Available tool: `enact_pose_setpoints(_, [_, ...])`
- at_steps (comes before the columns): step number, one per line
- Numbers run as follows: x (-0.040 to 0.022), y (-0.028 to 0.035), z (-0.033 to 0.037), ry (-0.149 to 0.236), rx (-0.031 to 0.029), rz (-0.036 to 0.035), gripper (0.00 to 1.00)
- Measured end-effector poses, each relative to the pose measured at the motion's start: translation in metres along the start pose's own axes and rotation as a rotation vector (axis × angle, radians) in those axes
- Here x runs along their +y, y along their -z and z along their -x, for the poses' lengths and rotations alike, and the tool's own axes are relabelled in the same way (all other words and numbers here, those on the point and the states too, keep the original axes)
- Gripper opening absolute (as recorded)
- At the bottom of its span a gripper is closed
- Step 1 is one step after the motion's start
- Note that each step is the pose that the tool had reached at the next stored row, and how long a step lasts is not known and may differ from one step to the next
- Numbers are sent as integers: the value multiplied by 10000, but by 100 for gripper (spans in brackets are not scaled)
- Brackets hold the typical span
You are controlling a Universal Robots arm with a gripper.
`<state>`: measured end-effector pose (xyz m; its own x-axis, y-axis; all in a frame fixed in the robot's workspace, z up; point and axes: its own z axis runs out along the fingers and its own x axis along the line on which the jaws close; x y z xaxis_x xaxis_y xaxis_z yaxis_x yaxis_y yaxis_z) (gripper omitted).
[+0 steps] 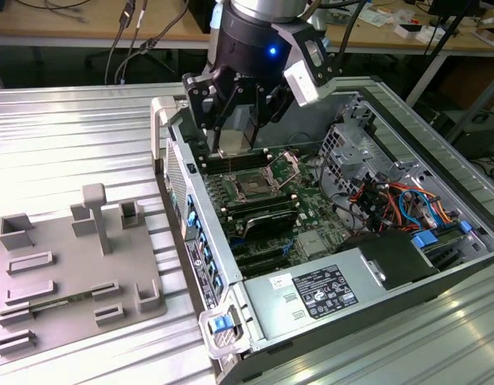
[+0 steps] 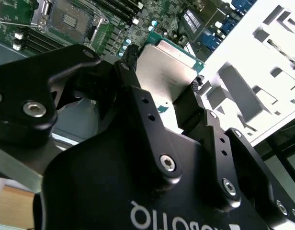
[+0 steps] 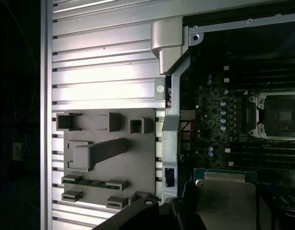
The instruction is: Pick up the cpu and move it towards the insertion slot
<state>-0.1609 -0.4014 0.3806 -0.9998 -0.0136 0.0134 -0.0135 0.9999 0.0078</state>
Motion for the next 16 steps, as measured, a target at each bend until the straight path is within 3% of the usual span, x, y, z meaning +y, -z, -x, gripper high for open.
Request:
enact_pose_setpoints(5, [36,-1,74,1,1,-15,55])
enact_pose_setpoints(16, [115,-9,163,-1,5,-50,55])
